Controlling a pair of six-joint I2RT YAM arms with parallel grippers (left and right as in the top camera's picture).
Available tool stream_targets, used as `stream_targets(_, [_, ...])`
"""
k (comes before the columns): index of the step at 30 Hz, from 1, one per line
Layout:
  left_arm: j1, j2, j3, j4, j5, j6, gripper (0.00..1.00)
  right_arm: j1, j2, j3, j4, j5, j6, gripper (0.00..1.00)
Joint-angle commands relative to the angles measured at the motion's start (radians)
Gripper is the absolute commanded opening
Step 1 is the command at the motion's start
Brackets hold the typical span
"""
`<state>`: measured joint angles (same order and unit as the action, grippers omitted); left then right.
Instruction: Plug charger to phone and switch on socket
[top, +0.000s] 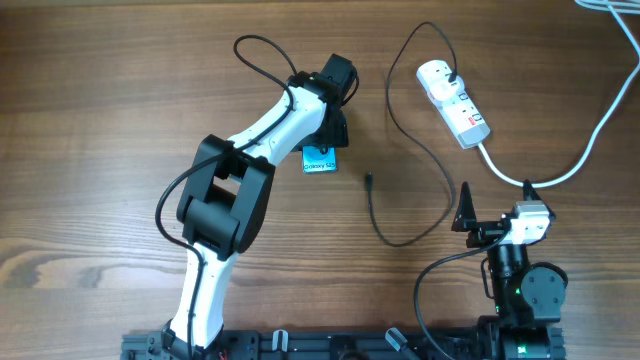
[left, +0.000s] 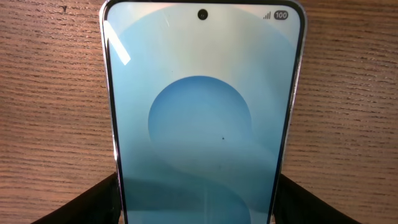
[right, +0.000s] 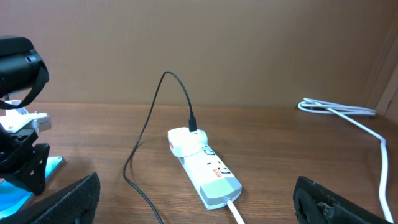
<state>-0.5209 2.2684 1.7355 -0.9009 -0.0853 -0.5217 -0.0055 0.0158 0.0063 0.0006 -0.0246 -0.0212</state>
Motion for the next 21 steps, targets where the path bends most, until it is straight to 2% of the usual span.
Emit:
stream_targets(1, [0.009,0.000,-0.017,-0.005,-0.002,-0.011,0.73,-0.005,-0.002,-0.001,0.003,0.002,-0.004,1.00])
stream_targets(11, [0.009,-0.065,-0.016,-0.044,-0.001,-0.011,0.71,-0.005,-0.002,-0.001,0.003,0.002,-0.005,1.00])
stream_targets(20, [0.009,-0.173,-0.014,-0.092,0.170,-0.011,0.71,-0.005,-0.002,-0.001,0.003,0.002,-0.005,1.00])
stream_targets(21, [0.009,-0.185,-0.014,-0.106,0.231,-0.011,0.71,-0.005,-0.002,-0.001,0.003,0.002,-0.005,1.00])
